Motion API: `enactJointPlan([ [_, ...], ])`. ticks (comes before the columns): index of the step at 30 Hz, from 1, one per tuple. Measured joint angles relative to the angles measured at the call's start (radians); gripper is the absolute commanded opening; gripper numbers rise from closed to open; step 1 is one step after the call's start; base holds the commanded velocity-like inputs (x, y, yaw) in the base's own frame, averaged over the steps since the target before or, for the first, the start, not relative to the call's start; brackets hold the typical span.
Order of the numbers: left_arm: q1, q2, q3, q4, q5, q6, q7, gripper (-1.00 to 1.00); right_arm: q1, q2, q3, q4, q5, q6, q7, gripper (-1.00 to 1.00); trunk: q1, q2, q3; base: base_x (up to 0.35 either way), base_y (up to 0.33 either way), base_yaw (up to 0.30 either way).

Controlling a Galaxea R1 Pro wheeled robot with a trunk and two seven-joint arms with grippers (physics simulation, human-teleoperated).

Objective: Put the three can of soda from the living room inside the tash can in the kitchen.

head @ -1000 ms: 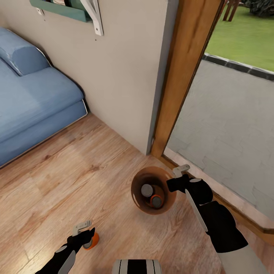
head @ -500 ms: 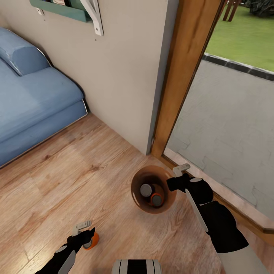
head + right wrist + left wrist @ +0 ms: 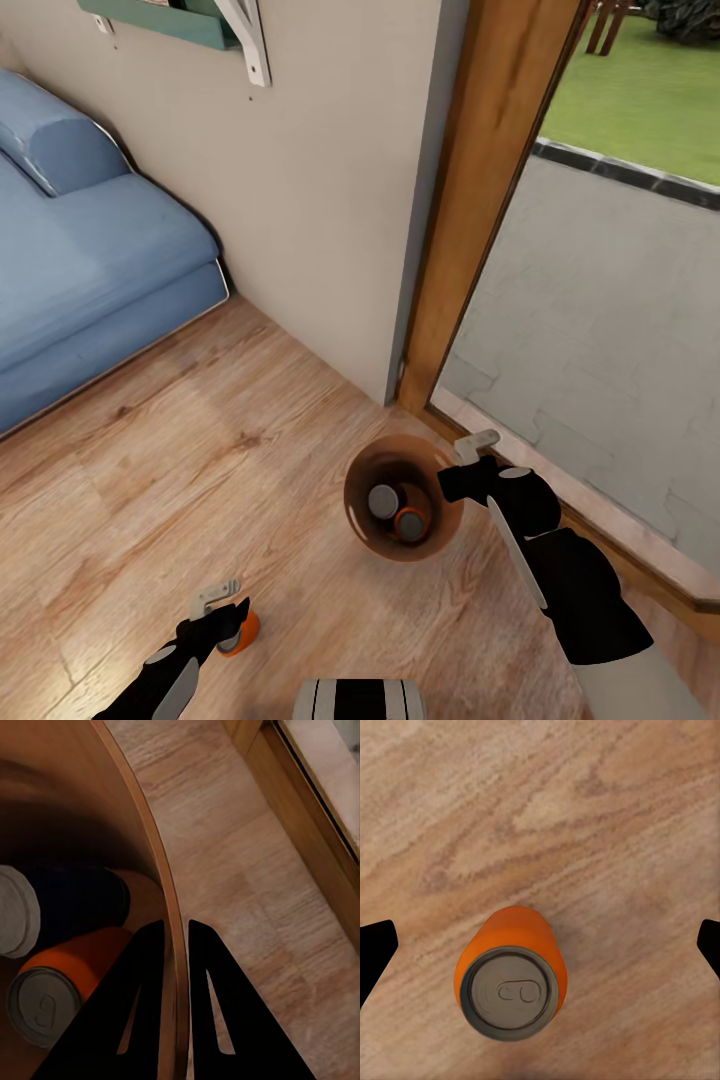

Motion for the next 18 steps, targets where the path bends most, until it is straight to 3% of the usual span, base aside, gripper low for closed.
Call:
enactJointPlan([
  [3, 0.0, 0.0, 0.0, 0.0, 0.0, 0.0, 0.0, 1.0, 0.0, 0.0, 0.0, 0.0, -0.002, 0.0, 0.0, -1.0, 0.0, 0.0, 0.0, 0.0, 0.0, 0.0],
  [10, 0.0, 0.0, 0.0, 0.0, 0.0, 0.0, -0.001, 1.0, 0.0, 0.001, 0.0, 0.0, 0.0, 0.0, 0.0, -1.0, 0.027, -0.049, -0.022, 0.0, 0.0, 0.0],
  [18, 0.0, 0.0, 0.0, 0.001, 0.0, 0.0, -0.002, 1.0, 0.0, 0.001, 0.0, 0.0, -0.002, 0.0, 0.0, -1.0, 0.027, -0.049, -0.022, 0.0, 0.0, 0.0],
])
